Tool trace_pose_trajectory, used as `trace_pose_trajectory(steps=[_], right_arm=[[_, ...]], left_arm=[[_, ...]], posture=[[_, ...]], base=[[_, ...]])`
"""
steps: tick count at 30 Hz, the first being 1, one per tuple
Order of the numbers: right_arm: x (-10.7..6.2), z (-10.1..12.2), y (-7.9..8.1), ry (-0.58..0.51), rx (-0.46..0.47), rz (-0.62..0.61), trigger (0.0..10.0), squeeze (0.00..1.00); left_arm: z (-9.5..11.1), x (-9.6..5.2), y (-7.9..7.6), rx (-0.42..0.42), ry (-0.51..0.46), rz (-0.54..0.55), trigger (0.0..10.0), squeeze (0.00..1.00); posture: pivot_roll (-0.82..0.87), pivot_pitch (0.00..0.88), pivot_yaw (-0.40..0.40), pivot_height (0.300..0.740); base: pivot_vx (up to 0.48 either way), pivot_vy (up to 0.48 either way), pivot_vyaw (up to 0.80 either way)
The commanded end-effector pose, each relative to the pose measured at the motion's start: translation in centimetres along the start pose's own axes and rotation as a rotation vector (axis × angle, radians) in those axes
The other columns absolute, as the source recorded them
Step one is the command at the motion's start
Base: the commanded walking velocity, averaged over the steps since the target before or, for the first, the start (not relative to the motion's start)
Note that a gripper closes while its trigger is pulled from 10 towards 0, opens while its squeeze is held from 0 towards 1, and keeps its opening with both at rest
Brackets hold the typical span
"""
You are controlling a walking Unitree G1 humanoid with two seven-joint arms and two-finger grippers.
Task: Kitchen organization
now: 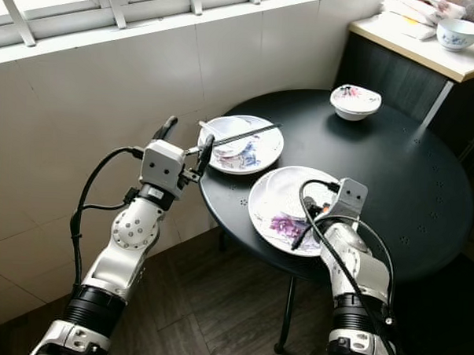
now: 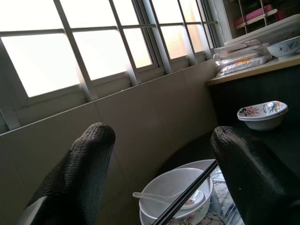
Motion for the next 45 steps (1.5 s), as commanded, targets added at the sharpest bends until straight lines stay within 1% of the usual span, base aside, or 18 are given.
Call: trace_pose_trajectory(steps=[1, 11, 14, 17, 18, 19, 20, 23, 24, 25, 28, 29, 30, 31, 32, 35, 40, 45], right_arm=[[-0.1, 0.8, 0.5, -0.018, 0.019, 0.015, 0.0, 0.0], [-0.2, 0.7, 0.7, -0.015, 0.012, 0.021, 0.0, 0.0], [-0.2, 1.1, 0.8, -0.042, 0.0, 0.018, 0.0, 0.0], [-0.5, 2.8, 1.1, -0.153, -0.016, 0.034, 0.0, 0.0], [-0.9, 4.2, 1.5, -0.242, -0.04, 0.052, 0.0, 0.0], [-0.9, 4.2, 1.5, -0.242, -0.04, 0.052, 0.0, 0.0], [-1.4, 5.9, 2.0, -0.345, -0.069, 0.07, 0.0, 0.0], [-2.1, 7.3, 2.5, -0.442, -0.124, 0.081, 0.0, 0.0], [-2.6, 8.2, 2.9, -0.517, -0.148, 0.084, 0.0, 0.0], [-2.6, 8.2, 2.9, -0.517, -0.148, 0.084, 0.0, 0.0], [-4.4, 10.5, 4.6, -0.693, -0.279, 0.133, 0.0, 0.0], [-5.1, 11.0, 5.5, -0.766, -0.35, 0.161, 0.0, 0.0], [-5.5, 11.0, 6.1, -0.793, -0.382, 0.189, 0.0, 0.0], [-5.5, 11.0, 6.1, -0.793, -0.382, 0.189, 0.0, 0.0], [-5.9, 10.9, 7.0, -0.829, -0.426, 0.234, 0.0, 0.0], [-6.5, 10.5, 8.2, -0.871, -0.504, 0.29, 0.0, 0.0], [-6.8, 10.0, 8.9, -0.898, -0.566, 0.327, 0.0, 0.0], [-6.8, 9.7, 9.1, -0.91, -0.591, 0.345, 0.0, 0.0]], left_arm=[[-0.1, 0.3, -0.1, 0.007, 0.015, -0.002, 10.0, 0.0], [-0.2, 0.3, -0.1, 0.011, 0.022, 0.001, 10.0, 0.0], [-0.2, 0.3, -0.1, 0.012, 0.022, 0.002, 10.0, 0.0], [-0.2, 0.3, -0.1, 0.012, 0.023, 0.005, 10.0, 0.0], [-0.2, 0.3, -0.1, 0.013, 0.023, 0.006, 10.0, 0.0], [-0.2, 0.3, -0.1, 0.013, 0.023, 0.006, 10.0, 0.0], [-0.2, 0.3, -0.1, 0.013, 0.023, 0.008, 10.0, 0.0], [-0.2, 0.3, -0.1, 0.012, 0.024, 0.009, 10.0, 0.0], [-0.2, 0.3, -0.1, 0.012, 0.024, 0.009, 10.0, 0.0], [-0.2, 0.3, -0.1, 0.012, 0.024, 0.009, 10.0, 0.0], [-0.3, 0.3, -0.1, 0.013, 0.025, 0.01, 10.0, 0.0], [-0.3, 0.3, -0.1, 0.013, 0.026, 0.011, 10.0, 0.0], [-0.3, 0.3, -0.1, 0.012, 0.027, 0.011, 10.0, 0.0], [-0.3, 0.3, -0.1, 0.012, 0.027, 0.011, 10.0, 0.0], [-0.4, 0.3, -0.1, 0.012, 0.028, 0.011, 10.0, 0.0], [-0.4, 0.3, -0.1, 0.012, 0.031, 0.014, 10.0, 0.0], [-0.7, 0.2, 0.1, 0.007, 0.049, 0.032, 10.0, 0.0], [-0.9, 0.3, 0.0, -0.011, 0.064, 0.019, 10.0, 0.0]], posture=[[-0.12, 0.0, 0.008, 0.74], [-0.12, 0.0, 0.007, 0.74], [-0.12, 0.0, 0.006, 0.74], [-0.12, 0.0, 0.006, 0.74], [-0.12, 0.0, 0.006, 0.74], [-0.12, 0.0, 0.006, 0.74], [-0.12, 0.0, 0.006, 0.74], [-0.12, 0.0, 0.006, 0.74], [-0.12, 0.0, 0.006, 0.74], [-0.12, 0.0, 0.006, 0.74], [-0.12, 0.0, 0.006, 0.74], [-0.12, 0.0, 0.006, 0.74], [-0.12, 0.0, 0.006, 0.74], [-0.12, 0.0, 0.006, 0.74], [-0.12, 0.0, 0.006, 0.74], [-0.12, 0.0, 0.004, 0.74], [-0.12, 0.0, 0.003, 0.74], [-0.12, 0.0, 0.0, 0.74]], base=[[0.0, 0.0, 0.0], [0.0, 0.0, 0.0], [0.0, 0.0, 0.0], [0.0, 0.0, 0.0], [0.0, 0.0, 0.0], [0.0, 0.0, 0.0], [0.0, 0.0, 0.0], [0.0, 0.0, 0.0], [0.0, 0.0, 0.0], [0.0, 0.0, 0.0], [0.0, 0.0, 0.79], [0.0, 0.0, 0.79], [0.0, 0.0, 0.79], [0.0, 0.0, 0.79], [0.0, 0.0, 0.79], [0.0, 0.0, 0.8], [0.0, 0.0, 0.8], [0.0, 0.192, 0.8]])
Point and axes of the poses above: a point about 5 cm out from each wrist's last joint towards the gripper, its own x axis pointing out of the wrist towards the gripper, its own z axis along the axis of the wrist's last joint, y = z × x, the point moved 2 cm from there along x, pointing out of the wrist towards the gripper, and after that the axes turned 2 degrees about x, right-handed, at the moved point
